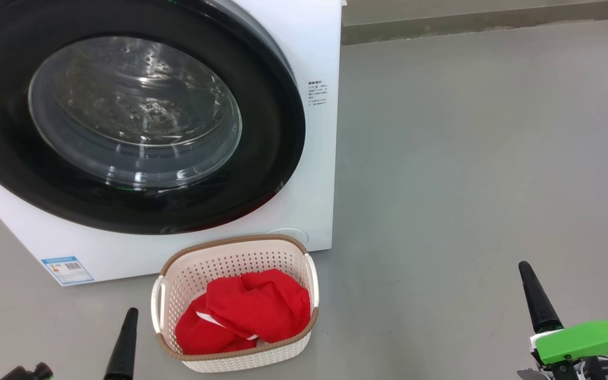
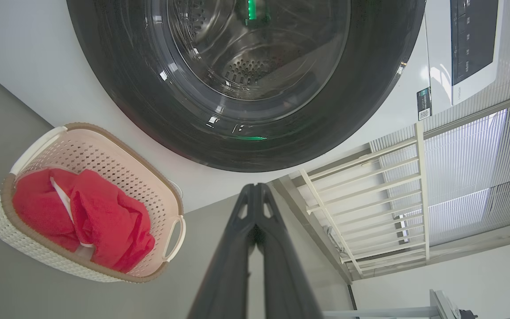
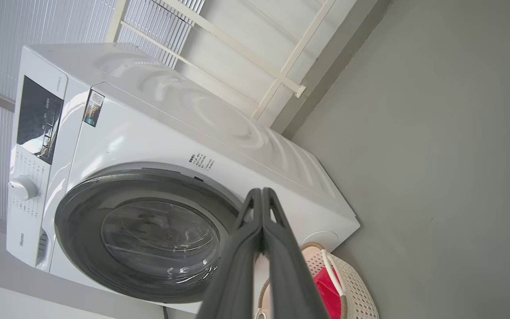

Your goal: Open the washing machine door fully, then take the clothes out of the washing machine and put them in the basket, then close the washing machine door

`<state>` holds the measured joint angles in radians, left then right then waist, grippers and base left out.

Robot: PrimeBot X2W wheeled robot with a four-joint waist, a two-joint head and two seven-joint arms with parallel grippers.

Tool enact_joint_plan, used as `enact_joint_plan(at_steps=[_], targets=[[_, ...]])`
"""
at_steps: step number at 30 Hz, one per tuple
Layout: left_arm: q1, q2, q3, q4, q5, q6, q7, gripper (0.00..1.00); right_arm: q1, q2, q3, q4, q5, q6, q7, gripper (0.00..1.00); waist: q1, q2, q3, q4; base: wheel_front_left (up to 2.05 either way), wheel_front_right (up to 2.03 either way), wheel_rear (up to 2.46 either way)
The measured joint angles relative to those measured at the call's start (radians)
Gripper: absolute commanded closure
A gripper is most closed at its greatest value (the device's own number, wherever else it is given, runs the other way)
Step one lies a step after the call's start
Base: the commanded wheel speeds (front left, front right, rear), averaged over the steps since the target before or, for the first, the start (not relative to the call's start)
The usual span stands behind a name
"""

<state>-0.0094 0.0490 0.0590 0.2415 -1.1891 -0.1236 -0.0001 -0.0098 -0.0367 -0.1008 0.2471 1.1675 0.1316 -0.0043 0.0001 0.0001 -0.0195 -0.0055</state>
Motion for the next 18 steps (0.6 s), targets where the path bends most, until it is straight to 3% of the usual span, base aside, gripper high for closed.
enact_joint_plan(at_steps=[18], targets=[[-0.020,-0.001,0.007,0.011,-0.174,0.000,0.044,1.00,-0.023,0.000,-0.015,0.010,0.185,0.000,0.049,1.00,0.0000,0.0000,0.010,0.002,0.00,0.00,0.00]])
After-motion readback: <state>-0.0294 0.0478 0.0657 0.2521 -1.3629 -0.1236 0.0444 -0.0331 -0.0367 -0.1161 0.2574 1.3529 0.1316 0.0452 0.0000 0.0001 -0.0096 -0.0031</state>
